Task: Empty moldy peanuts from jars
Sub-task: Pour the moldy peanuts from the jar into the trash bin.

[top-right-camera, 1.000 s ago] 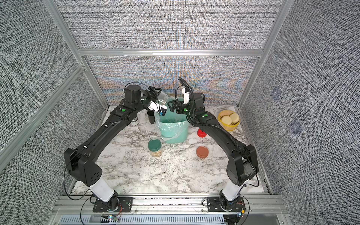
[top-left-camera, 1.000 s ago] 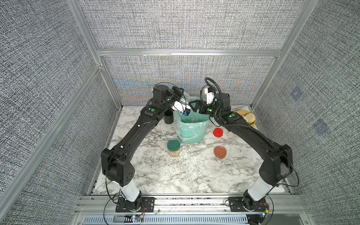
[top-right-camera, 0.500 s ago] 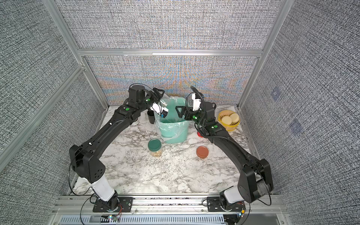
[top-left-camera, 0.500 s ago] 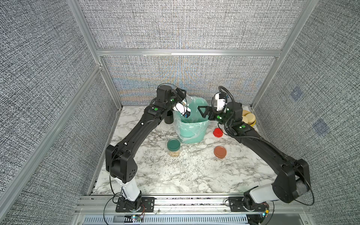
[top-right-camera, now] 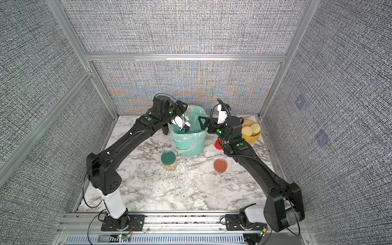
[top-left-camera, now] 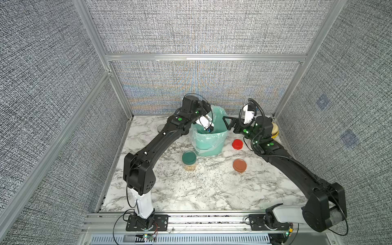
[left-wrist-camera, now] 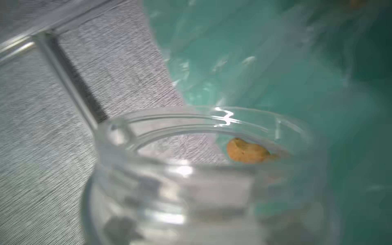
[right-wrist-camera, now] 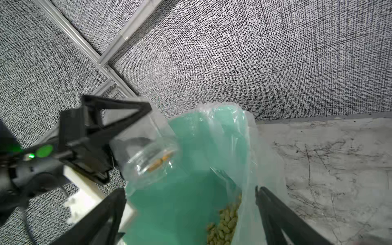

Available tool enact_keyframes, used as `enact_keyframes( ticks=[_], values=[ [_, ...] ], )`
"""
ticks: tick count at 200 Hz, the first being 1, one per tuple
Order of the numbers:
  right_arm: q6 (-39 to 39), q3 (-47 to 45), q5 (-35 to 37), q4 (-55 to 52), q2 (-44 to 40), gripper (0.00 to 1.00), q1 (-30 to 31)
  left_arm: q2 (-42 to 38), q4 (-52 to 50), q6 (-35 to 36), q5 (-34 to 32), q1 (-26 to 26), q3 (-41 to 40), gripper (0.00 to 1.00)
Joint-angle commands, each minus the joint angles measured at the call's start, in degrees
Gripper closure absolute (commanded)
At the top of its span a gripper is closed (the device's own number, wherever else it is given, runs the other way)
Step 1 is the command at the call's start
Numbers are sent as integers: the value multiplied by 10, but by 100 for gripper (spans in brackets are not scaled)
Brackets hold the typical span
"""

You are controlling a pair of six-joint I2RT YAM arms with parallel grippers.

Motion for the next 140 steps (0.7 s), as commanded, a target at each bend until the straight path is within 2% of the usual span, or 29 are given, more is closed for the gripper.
enact_keyframes(
  ticks=[1, 12, 41, 74, 111, 140],
  values=[
    [1, -6, 8, 21, -11, 2, -5, -1, 65, 358, 12, -3, 53, 100],
    [4, -11, 8, 26, -13, 2, -8, 2, 71, 357, 18, -4, 60, 100],
    [10, -14, 0, 28, -13, 2, -12, 2, 26, 345, 6, 10, -1, 100],
    [8, -19, 6, 29, -22, 2, -13, 12, 54, 357, 28, -1, 80, 100],
    [5, -16, -2, 20, -23, 2, -19, 2, 33, 356, 26, 10, -16, 100],
    [7, -30, 1, 29, -33, 2, -24, 17, 51, 354, 26, 11, 41, 100]
  ],
)
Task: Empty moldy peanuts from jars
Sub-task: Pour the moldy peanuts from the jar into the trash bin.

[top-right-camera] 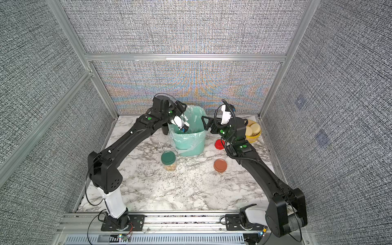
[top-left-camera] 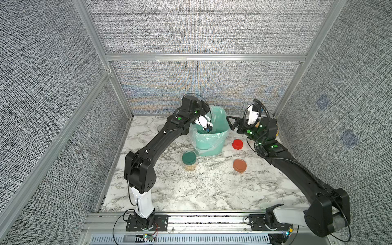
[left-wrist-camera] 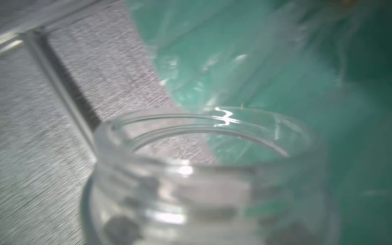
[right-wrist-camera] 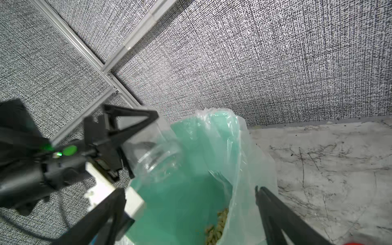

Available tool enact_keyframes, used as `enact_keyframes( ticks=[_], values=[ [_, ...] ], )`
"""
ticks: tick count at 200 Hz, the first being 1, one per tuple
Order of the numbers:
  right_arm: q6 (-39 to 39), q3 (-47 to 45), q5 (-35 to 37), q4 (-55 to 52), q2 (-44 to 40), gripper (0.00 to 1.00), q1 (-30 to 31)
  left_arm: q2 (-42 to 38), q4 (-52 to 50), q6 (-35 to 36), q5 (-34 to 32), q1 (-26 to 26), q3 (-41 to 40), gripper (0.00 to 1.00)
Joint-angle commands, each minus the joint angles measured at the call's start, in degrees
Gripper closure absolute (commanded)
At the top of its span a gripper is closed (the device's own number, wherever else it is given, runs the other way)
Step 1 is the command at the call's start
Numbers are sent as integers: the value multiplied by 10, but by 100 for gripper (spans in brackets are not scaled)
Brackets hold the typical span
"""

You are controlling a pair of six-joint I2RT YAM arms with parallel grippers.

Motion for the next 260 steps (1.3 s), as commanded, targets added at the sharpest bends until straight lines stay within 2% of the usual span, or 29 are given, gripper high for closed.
enact_keyframes(
  ticks=[1, 23, 49, 56, 64, 85, 105, 156, 201, 225, 244, 260],
  values=[
    [1, -9, 5, 20, -5, 2, -3, -1, 51, 354, 8, -1, 41, 100],
    [10, -12, -2, 28, 3, 2, -4, -3, 61, 349, 23, 0, 36, 100],
    [18, -10, -15, 37, 15, 2, -4, 1, 79, 306, 20, 3, 42, 100],
    [20, -11, -17, 40, 16, 2, -3, 3, 87, 273, 27, 2, 52, 100],
    [23, -14, -18, 44, 15, 2, -3, 4, 105, 190, 53, 2, 62, 100],
    [23, -20, -20, 51, 15, 2, -4, 6, 36, 41, 79, 0, 118, 100],
    [22, -24, -20, 54, 12, 2, -4, 5, -46, -71, 97, 2, 159, 100],
    [23, -30, -24, 62, 13, 2, -5, -8, -190, -224, 156, 16, 203, 100],
    [24, -32, -27, 65, 15, 2, -5, -11, -229, -271, 186, 26, 210, 100],
    [26, -32, -28, 65, 17, 2, -5, -4, -241, -325, 207, 31, 226, 100],
    [26, -32, -31, 65, 17, 2, -5, 1, -231, -417, 250, 42, 248, 100],
    [26, -34, -37, 69, 18, 2, -5, 1, -205, -518, 322, 62, 260, 100]
  ],
)
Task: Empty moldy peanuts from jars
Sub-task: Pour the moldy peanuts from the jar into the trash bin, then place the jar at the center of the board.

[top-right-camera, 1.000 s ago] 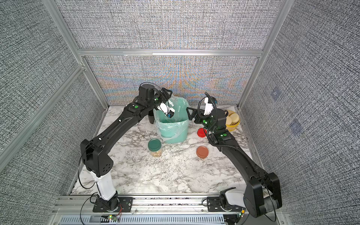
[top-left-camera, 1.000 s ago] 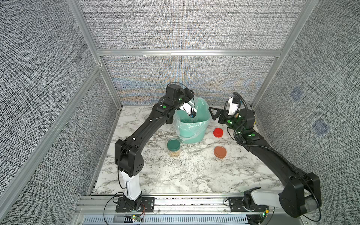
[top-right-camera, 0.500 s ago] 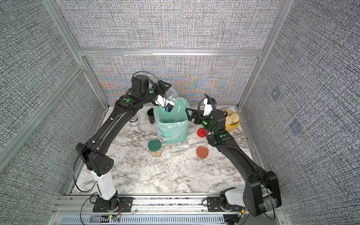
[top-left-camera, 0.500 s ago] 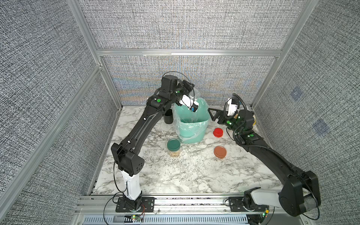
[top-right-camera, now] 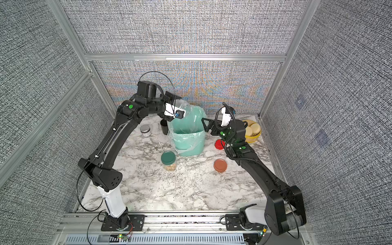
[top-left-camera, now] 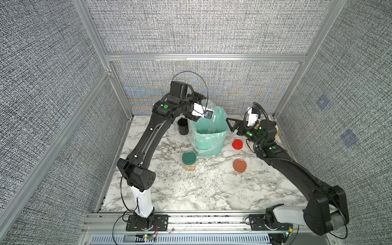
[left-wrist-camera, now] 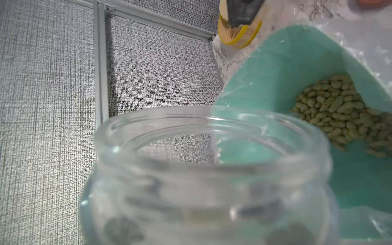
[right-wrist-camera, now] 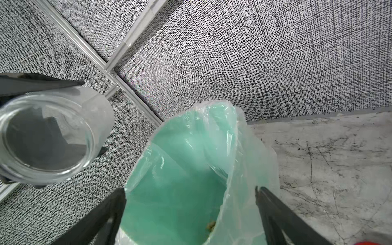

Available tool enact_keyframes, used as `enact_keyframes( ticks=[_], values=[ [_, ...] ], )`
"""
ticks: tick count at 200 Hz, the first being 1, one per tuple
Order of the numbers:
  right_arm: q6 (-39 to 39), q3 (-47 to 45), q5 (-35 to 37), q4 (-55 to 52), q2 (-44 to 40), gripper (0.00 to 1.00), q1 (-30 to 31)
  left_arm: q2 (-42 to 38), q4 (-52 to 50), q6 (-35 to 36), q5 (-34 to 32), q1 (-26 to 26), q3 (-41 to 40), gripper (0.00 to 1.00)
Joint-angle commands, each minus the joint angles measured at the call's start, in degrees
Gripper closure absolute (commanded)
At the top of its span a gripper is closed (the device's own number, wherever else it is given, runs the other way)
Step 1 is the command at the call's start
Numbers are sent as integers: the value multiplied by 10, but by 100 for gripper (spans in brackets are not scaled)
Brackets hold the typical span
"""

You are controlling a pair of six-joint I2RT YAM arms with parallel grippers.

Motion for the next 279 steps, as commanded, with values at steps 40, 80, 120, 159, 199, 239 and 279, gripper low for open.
enact_keyframes(
  ticks=[40, 80, 120, 159, 199, 239, 279],
  values=[
    [-8, -6, -47, 49, -4, 2, -4, -3, 89, -347, 244, 63, 22, 100],
    [-68, 19, -184, 58, -12, 2, -22, -21, 95, -402, 387, 94, -27, 100],
    [-214, 155, -237, -133, -15, 2, -24, -36, 73, -390, 486, 102, -91, 100],
    [-258, 215, -242, -203, -27, 3, -19, -87, 118, -376, 433, 95, -207, 100],
    [-312, 362, -198, -384, 52, 13, 16, -125, 166, -376, 395, 88, -306, 100],
    [-343, 461, -134, -500, 122, 16, 65, -138, 236, -416, 352, 84, -367, 100],
    [-339, 507, -115, -544, 177, 26, 99, -140, 274, -432, 344, 81, -393, 100]
  ],
)
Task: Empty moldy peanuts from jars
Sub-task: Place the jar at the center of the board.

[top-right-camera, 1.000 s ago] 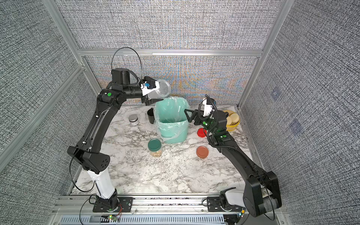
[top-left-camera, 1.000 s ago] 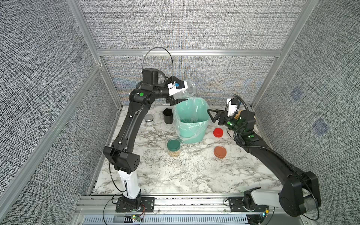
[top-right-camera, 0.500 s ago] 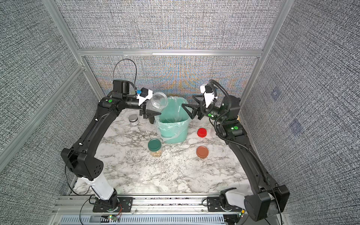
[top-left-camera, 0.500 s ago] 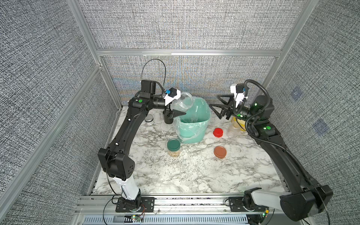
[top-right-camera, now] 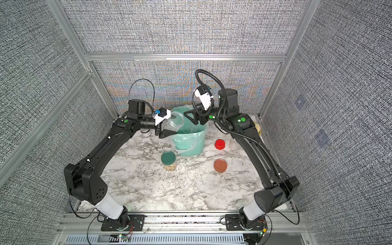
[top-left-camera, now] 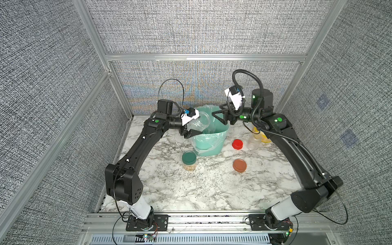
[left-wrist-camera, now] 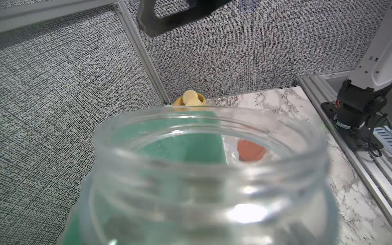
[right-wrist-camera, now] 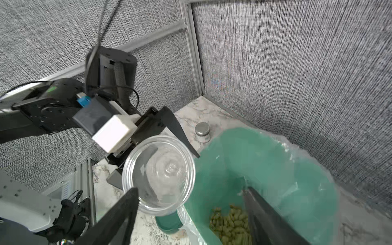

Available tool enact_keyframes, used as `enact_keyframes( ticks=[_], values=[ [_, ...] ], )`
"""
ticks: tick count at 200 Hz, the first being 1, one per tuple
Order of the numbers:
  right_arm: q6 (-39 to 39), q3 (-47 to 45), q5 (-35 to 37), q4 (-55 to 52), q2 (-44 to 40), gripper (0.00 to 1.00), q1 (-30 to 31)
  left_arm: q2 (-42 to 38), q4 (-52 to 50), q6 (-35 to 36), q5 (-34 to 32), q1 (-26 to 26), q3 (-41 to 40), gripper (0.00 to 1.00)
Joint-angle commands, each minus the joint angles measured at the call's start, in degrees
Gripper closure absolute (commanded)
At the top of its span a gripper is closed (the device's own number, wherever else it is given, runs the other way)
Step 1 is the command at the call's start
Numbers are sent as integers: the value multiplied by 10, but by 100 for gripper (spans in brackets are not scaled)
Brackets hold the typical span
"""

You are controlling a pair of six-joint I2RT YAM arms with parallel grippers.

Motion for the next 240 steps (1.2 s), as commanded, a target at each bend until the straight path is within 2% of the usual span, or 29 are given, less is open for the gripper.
enact_keyframes(
  ticks=[1, 28, 62, 80, 138, 165, 179, 192, 213, 216, 221, 223, 240],
  values=[
    [-11, 23, 20, -55, 27, 26, 14, -5, 62, -17, 1, -1, -4, 100],
    [-9, 71, 12, -95, 69, 39, 23, -6, 66, -10, 1, -4, -10, 100],
    [-7, 110, 35, -130, 99, 47, 39, -4, 55, 6, 3, -4, -9, 100],
    [-11, 131, 41, -159, 118, 57, 43, -2, 49, 14, 2, -4, -8, 100],
    [-12, 157, 83, -188, 139, 79, 62, 11, 32, 27, -8, -5, 5, 100],
    [-9, 161, 85, -191, 147, 90, 66, 14, 35, 25, -13, -5, 6, 91],
    [-5, 163, 85, -188, 149, 99, 67, 15, 35, 25, -15, -5, 6, 87],
    [-3, 165, 82, -184, 148, 100, 67, 18, 35, 23, -17, -5, 8, 84],
    [3, 164, 75, -168, 144, 100, 66, 24, 37, 19, -18, -6, 17, 63],
    [4, 163, 73, -165, 142, 100, 65, 24, 37, 20, -18, -6, 18, 48],
    [6, 160, 69, -158, 139, 100, 65, 25, 38, 20, -18, -6, 20, 8],
    [7, 159, 68, -155, 138, 100, 65, 26, 39, 20, -18, -6, 21, 2],
    [17, 147, 52, -128, 126, 100, 61, 27, 51, 13, -26, -6, 24, 0]
  ],
)
